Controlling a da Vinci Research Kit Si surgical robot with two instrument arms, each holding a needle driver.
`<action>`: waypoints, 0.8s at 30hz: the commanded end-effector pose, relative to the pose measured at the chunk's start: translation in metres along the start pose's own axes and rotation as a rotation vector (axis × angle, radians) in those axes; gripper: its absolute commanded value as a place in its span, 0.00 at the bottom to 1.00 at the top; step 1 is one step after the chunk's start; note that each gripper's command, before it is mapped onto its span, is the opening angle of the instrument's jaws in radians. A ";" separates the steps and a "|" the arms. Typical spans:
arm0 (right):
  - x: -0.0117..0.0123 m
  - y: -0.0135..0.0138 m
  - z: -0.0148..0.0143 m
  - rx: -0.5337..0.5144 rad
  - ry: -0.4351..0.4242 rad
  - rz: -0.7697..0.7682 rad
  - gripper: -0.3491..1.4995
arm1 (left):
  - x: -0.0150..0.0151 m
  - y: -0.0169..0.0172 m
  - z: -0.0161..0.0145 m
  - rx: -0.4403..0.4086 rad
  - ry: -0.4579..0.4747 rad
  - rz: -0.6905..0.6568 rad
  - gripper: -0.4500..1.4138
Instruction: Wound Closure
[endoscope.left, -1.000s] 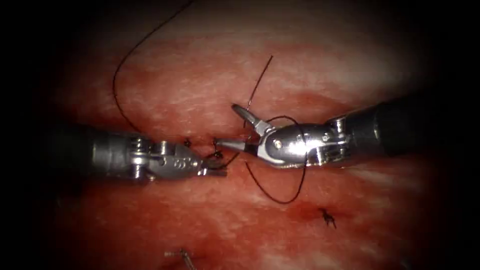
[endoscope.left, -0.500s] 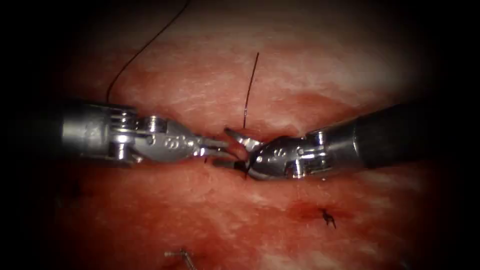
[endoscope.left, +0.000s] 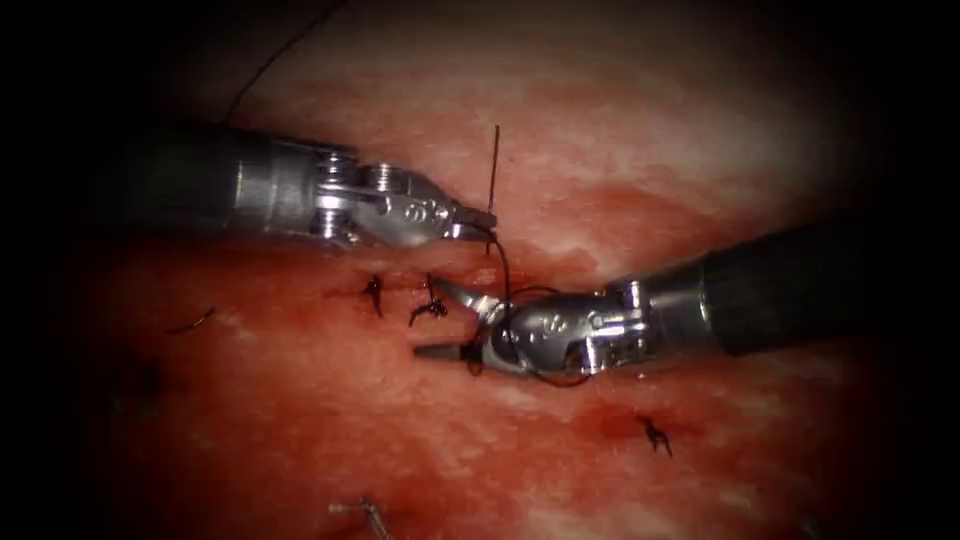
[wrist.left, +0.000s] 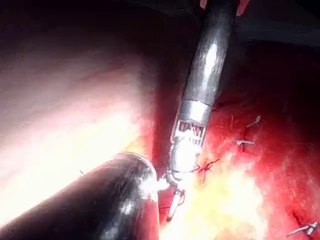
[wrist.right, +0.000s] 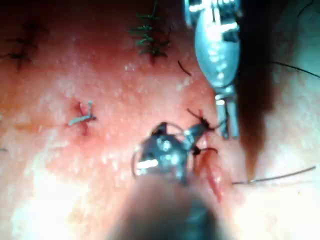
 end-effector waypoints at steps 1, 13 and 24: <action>-0.0001 -0.0003 0.0003 -0.004 0.020 0.003 0.60 | -0.0004 0.0000 0.0010 -0.004 -0.003 0.010 0.00; 0.0018 0.0015 -0.0009 -0.092 0.229 0.022 0.52 | -0.0025 0.0012 0.0025 -0.041 0.010 -0.042 0.00; 0.0016 0.0029 -0.0024 -0.219 0.288 0.046 0.42 | -0.0051 0.0050 0.0027 -0.048 0.030 -0.091 0.00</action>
